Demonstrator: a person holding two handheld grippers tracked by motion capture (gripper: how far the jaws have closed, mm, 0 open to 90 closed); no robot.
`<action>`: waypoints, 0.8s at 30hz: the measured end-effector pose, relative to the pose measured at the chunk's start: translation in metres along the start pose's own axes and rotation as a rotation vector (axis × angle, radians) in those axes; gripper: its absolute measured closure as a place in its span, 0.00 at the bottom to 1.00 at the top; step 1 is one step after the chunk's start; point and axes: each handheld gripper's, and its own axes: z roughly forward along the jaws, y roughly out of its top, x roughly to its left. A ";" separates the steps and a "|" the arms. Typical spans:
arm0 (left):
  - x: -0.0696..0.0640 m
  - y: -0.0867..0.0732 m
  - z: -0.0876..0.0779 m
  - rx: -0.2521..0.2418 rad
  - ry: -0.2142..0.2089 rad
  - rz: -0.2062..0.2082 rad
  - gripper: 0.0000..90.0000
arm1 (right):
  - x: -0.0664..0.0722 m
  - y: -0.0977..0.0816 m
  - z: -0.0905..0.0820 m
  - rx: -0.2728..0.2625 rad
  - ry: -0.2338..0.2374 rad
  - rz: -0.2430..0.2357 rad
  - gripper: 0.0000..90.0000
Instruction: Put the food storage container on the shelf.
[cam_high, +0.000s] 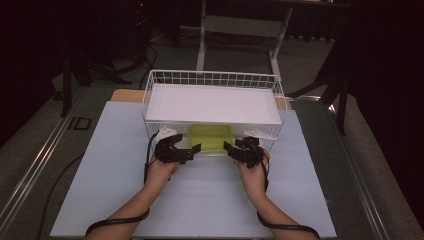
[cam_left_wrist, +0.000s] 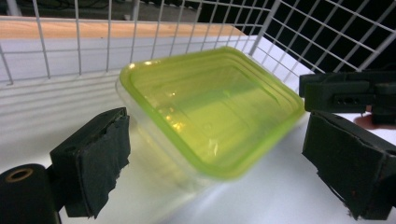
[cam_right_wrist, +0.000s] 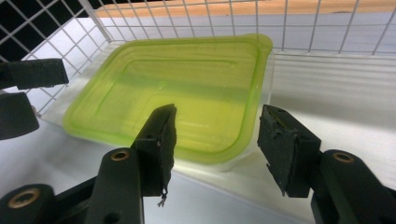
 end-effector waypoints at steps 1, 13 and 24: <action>0.000 -0.002 -0.004 -0.001 -0.001 0.013 0.10 | 0.001 -0.002 -0.001 0.000 0.006 -0.005 0.51; -0.022 -0.027 -0.045 0.030 -0.043 0.076 0.05 | 0.021 -0.022 -0.005 0.007 0.015 -0.096 0.59; -0.030 -0.052 -0.061 0.051 -0.037 0.108 0.03 | 0.042 -0.029 0.020 0.111 0.039 -0.198 1.00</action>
